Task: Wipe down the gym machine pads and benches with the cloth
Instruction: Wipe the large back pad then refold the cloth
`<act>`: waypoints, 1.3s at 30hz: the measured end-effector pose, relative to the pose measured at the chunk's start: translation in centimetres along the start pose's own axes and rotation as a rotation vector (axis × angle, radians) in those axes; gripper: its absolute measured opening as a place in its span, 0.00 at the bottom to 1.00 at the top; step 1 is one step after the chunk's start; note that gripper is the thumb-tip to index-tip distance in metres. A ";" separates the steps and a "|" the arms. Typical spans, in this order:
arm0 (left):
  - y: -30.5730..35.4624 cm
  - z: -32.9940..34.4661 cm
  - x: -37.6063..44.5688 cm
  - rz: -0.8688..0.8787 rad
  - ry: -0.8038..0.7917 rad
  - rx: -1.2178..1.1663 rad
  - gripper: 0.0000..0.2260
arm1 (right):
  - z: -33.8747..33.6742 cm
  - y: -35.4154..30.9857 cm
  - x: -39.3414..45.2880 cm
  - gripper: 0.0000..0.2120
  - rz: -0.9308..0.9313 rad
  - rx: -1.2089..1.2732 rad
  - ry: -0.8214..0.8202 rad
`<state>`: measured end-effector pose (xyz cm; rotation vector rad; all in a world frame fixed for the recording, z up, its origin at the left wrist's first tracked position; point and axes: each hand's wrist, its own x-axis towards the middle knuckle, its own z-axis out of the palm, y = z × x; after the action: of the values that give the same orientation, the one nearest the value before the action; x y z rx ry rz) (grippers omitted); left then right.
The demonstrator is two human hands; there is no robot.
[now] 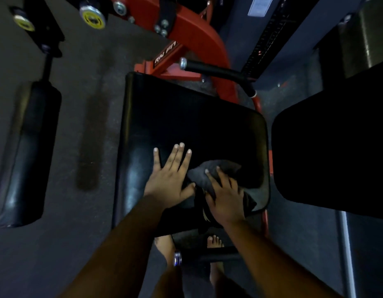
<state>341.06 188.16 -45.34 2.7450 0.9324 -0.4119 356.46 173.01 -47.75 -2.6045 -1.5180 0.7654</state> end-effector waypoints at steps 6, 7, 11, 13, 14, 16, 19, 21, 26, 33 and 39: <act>3.6 -5.1 -8.4 -0.382 -0.230 -0.659 0.50 | -7.0 -2.6 -6.4 0.32 -0.055 0.245 -0.008; 4.8 -6.8 -10.5 -0.438 -0.247 -0.881 0.47 | -8.4 -3.7 -7.7 0.31 -0.081 0.253 0.006; 8.4 -13.5 -18.2 -0.525 -0.065 -1.545 0.23 | -13.3 -8.1 -13.6 0.32 -0.255 0.253 0.054; 9.1 -16.1 -20.9 -0.556 0.059 -1.621 0.19 | -14.5 -9.7 -15.6 0.33 -0.344 0.243 0.053; 9.2 -17.0 -21.9 -0.570 0.114 -1.634 0.19 | -15.0 -10.3 -16.4 0.35 -0.386 0.233 0.043; 9.1 -19.1 -24.6 -0.608 0.251 -1.617 0.15 | -16.4 -11.8 -18.2 0.39 -0.474 0.200 0.019; 8.0 -21.3 -27.8 -0.654 0.390 -1.577 0.11 | -17.9 -13.5 -19.6 0.42 -0.515 0.316 0.022; 6.8 -22.2 -29.8 -0.658 0.429 -1.543 0.10 | -18.2 -14.9 -20.2 0.40 -0.445 0.458 0.083; 1.5 -24.1 -34.1 -0.638 0.536 -1.523 0.12 | -17.9 -22.7 -21.7 0.43 -0.240 0.728 -0.023; -10.9 -27.5 -38.2 -0.578 0.699 -1.157 0.14 | -14.9 -39.7 -23.1 0.39 -0.350 0.844 0.048; -20.2 -26.1 -39.7 -0.561 0.697 -0.755 0.17 | -12.3 -48.6 -21.6 0.36 -0.291 0.949 0.104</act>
<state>303.41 189.12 -10.02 1.8798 1.5969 0.7361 313.65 183.31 -15.43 -1.6590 -1.0680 0.9731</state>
